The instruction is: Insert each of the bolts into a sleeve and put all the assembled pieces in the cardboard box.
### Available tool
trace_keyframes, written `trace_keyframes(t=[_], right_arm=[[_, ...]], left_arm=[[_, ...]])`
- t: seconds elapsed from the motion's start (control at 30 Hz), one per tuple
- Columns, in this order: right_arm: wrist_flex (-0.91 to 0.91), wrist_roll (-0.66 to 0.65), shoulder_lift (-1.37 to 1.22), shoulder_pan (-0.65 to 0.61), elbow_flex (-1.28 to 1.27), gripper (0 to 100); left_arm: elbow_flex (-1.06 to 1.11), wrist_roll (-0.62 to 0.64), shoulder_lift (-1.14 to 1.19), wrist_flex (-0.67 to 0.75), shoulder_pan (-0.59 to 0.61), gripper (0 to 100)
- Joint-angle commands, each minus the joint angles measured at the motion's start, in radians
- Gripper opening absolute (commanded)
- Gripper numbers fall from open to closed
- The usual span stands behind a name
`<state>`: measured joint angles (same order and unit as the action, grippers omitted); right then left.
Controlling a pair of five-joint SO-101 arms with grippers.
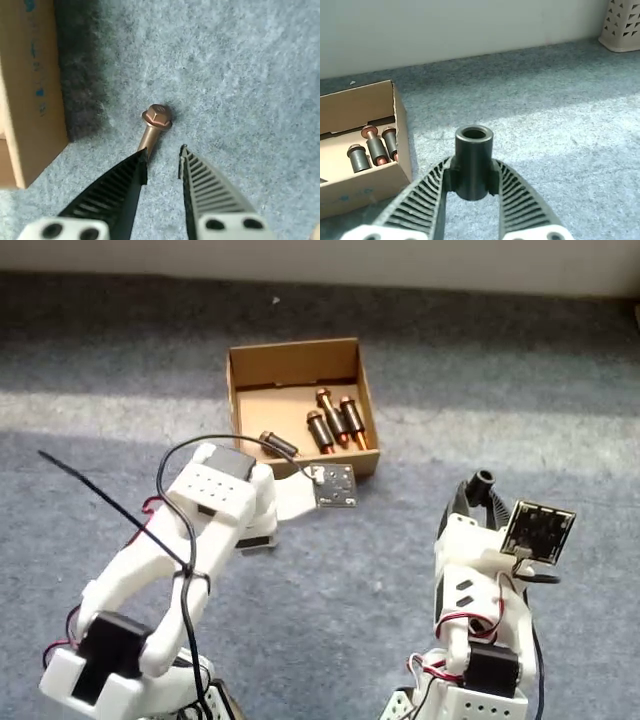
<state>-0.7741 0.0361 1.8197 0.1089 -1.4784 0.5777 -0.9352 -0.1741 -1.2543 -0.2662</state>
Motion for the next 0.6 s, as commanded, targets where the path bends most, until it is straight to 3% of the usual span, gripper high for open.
trace_keyframes(t=[0.0, 0.57], right_arm=[[0.027, -0.014, 0.016, -0.021, 0.005, 1.0], [0.027, -0.015, 0.016, -0.021, 0.005, 1.0]], left_arm=[[-0.079, -0.06, 0.097, 0.0, 0.018, 14], [-0.213, -0.106, 0.358, 0.0, 0.025, 13]])
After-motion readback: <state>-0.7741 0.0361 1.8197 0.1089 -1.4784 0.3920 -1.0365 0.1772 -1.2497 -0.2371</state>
